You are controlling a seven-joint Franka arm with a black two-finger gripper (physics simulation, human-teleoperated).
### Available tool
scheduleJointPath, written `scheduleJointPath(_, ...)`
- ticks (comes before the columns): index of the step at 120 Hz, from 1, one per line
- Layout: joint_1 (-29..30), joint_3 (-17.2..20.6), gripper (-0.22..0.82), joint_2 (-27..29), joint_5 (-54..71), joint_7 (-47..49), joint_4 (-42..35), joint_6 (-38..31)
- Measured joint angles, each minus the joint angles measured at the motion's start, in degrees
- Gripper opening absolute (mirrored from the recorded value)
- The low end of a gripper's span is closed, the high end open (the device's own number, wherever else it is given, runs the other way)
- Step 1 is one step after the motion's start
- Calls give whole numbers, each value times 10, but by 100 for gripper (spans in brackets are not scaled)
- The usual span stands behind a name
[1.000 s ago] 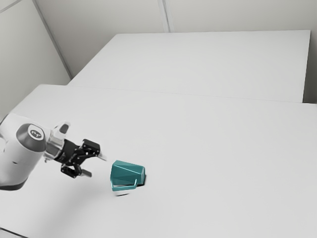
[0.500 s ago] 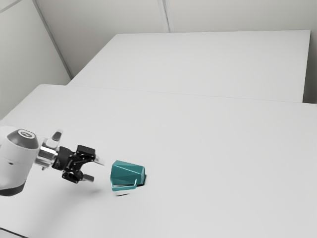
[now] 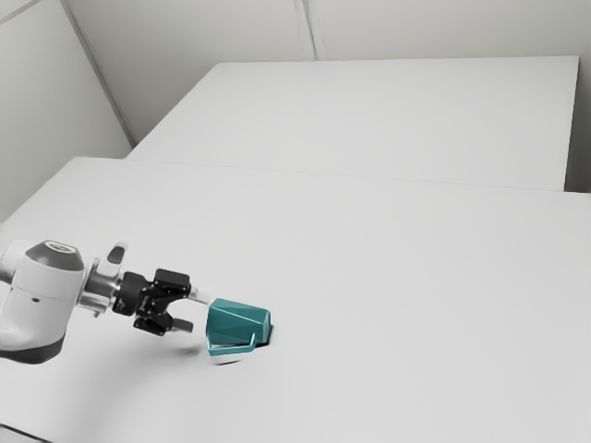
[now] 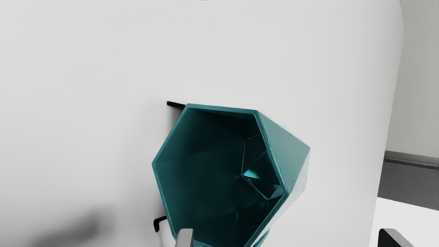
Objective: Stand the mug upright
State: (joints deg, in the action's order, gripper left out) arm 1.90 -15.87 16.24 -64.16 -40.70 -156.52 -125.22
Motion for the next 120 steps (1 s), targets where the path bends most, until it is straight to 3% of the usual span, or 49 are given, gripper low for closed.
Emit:
scheduleJointPath(40, -32, 7, 58, -24, -29, -34, 16, 1)
scheduleJointPath(79, -38, 8, 56, -85, -40, -60, 54, 3)
scheduleJointPath(96, -44, 10, 49, -87, -46, -68, 55, 3)
scheduleJointPath(120, -54, 12, 30, -90, -55, -77, 55, 4)
